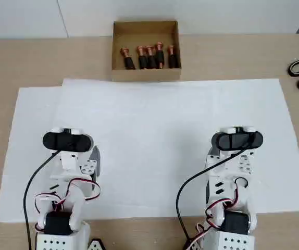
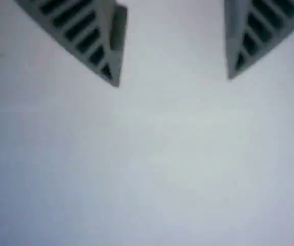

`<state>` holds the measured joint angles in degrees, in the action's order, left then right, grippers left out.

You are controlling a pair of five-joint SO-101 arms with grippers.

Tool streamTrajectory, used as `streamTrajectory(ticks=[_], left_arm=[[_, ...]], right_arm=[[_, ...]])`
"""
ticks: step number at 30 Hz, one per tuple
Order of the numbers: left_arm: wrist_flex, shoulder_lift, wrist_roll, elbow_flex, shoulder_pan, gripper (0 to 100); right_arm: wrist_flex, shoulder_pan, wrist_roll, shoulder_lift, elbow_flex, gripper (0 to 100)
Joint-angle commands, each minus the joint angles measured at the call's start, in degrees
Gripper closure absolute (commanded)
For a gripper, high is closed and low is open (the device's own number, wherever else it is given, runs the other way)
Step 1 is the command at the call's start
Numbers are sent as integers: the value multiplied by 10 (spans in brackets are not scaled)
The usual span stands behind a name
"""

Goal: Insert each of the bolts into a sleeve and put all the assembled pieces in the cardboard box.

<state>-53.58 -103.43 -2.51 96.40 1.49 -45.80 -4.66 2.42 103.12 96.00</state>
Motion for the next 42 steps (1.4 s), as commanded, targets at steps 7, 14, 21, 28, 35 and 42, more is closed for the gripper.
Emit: streamTrajectory(ticks=[7,14,21,28,35,42], left_arm=[[12,-10,-1,-3,-4,870],[14,-10,-1,-3,-3,870],[14,-10,-1,-3,-3,870],[14,-10,-1,-3,-3,870],[14,-10,-1,-3,-3,870],[14,-10,-1,-3,-3,870]], right_arm=[[-72,-4,0,8,4,857],[-73,-4,0,8,4,857],[-73,-5,0,8,4,857],[-73,-5,0,8,4,857],[-73,-5,0,8,4,857],[-73,-5,0,8,4,857]])
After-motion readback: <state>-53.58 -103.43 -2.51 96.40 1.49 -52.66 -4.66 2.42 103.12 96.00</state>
